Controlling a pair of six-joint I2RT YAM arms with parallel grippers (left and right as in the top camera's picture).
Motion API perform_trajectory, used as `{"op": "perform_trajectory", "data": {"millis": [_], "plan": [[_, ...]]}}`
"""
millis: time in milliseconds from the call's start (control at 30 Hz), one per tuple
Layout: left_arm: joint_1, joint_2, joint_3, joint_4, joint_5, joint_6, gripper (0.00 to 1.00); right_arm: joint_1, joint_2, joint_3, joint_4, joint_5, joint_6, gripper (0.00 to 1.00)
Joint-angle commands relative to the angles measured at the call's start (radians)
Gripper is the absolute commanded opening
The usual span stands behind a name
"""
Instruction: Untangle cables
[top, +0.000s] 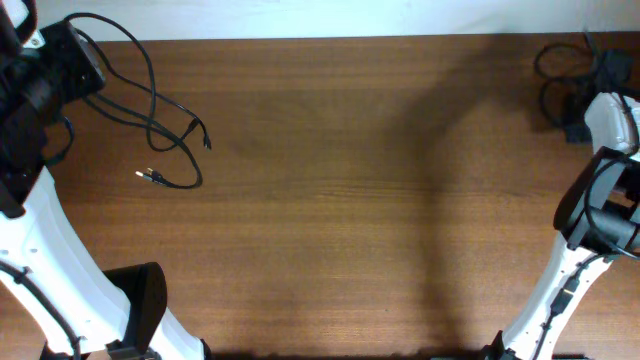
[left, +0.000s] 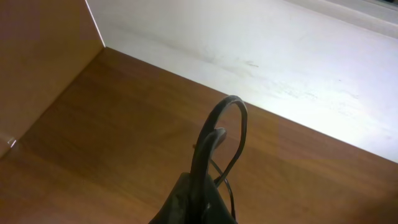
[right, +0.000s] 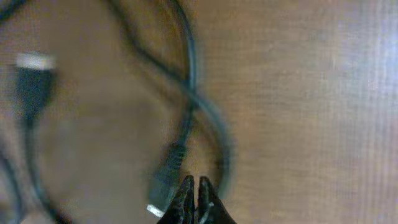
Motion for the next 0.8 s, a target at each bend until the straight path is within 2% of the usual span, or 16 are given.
{"op": "perform_trajectory", "data": {"millis": [0,100,200,367,400,500,600,700,767], "plan": [[-0.003,-0.017,-0.001,0.005,0.008,0.017,0.0,0.019,0.018,-0.005,0.087,0.043,-0.101,0.04],[-0.003,-0.017,-0.001,0.005,0.008,0.017,0.0,0.022,0.018,-0.005,0.097,0.069,-0.108,0.04],[-0.003,-0.017,-0.001,0.005,0.011,0.017,0.0,0.028,0.011,0.006,-0.012,0.018,-0.11,0.04],[-0.008,-0.017,-0.002,0.005,0.011,0.017,0.0,0.134,-0.14,0.071,-0.071,-0.006,-0.527,0.04],[-0.022,-0.017,-0.01,0.005,0.011,0.017,0.0,0.166,-0.201,0.089,-0.071,-0.006,-0.628,0.04],[-0.096,-0.017,-0.086,0.006,0.0,0.039,0.0,0.244,-0.328,0.127,-0.107,-0.009,-0.813,0.04],[-0.163,-0.006,-0.225,0.036,0.005,0.013,0.0,0.316,-0.433,0.148,-0.197,-0.009,-0.868,0.04],[-0.255,0.01,-0.353,0.15,0.036,0.008,0.0,0.36,-0.479,0.148,-0.293,-0.018,-0.868,0.04],[-0.344,0.026,-0.443,0.269,0.039,0.008,0.0,0.389,-0.482,0.149,-0.357,-0.091,-0.912,0.04]]}}
